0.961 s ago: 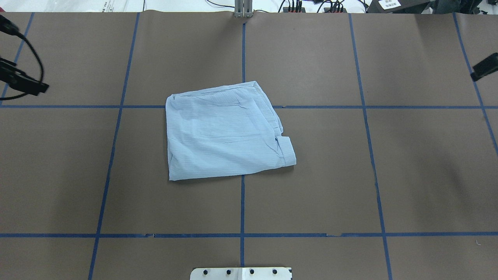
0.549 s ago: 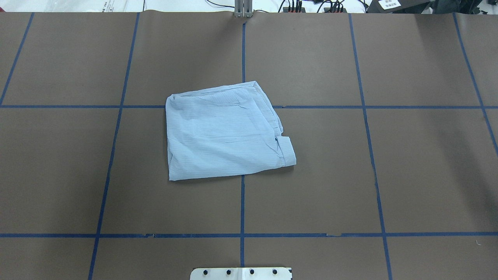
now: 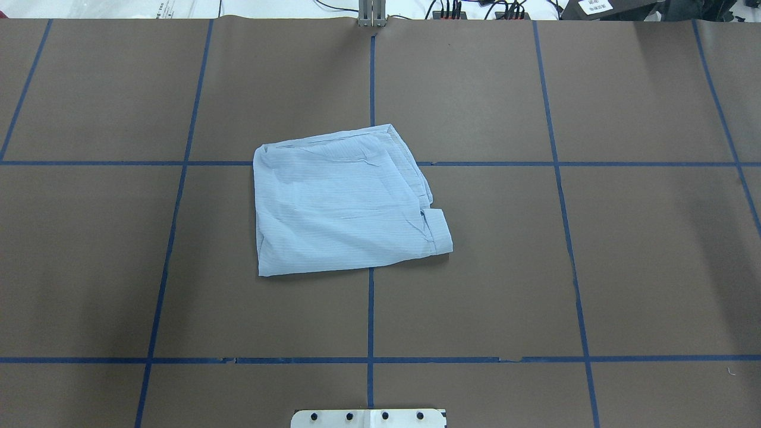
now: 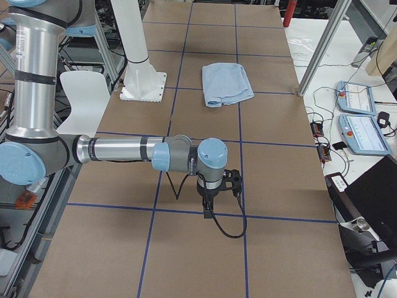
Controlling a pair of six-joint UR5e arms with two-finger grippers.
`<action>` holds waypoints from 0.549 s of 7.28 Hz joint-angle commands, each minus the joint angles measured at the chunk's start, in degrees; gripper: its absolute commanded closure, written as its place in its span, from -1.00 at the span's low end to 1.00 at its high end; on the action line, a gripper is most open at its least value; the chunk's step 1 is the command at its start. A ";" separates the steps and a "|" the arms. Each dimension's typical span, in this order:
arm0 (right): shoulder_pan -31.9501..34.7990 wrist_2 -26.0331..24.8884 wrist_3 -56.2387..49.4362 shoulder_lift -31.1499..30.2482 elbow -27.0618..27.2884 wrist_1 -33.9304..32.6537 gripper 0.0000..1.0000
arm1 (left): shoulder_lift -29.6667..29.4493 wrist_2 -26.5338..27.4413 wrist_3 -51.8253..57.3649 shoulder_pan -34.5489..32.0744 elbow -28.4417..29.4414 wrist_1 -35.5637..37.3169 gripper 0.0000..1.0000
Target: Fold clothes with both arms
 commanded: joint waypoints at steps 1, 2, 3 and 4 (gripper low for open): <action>0.04 0.38 -0.02 -0.15 -0.11 0.06 -1.00 | 3.62 -2.74 4.98 -2.24 0.88 0.51 -1.00; 0.04 0.38 -0.02 -0.15 -0.11 -0.03 -1.00 | 3.73 -2.74 5.61 -2.59 0.88 2.60 -1.00; 0.04 0.38 -0.02 -0.15 -0.20 -0.03 -1.00 | 3.47 -1.96 5.88 -2.69 1.06 7.76 -1.00; 0.04 0.47 -0.02 -0.15 -0.20 0.06 -1.00 | 3.46 -0.13 10.67 -3.21 0.97 8.33 -1.00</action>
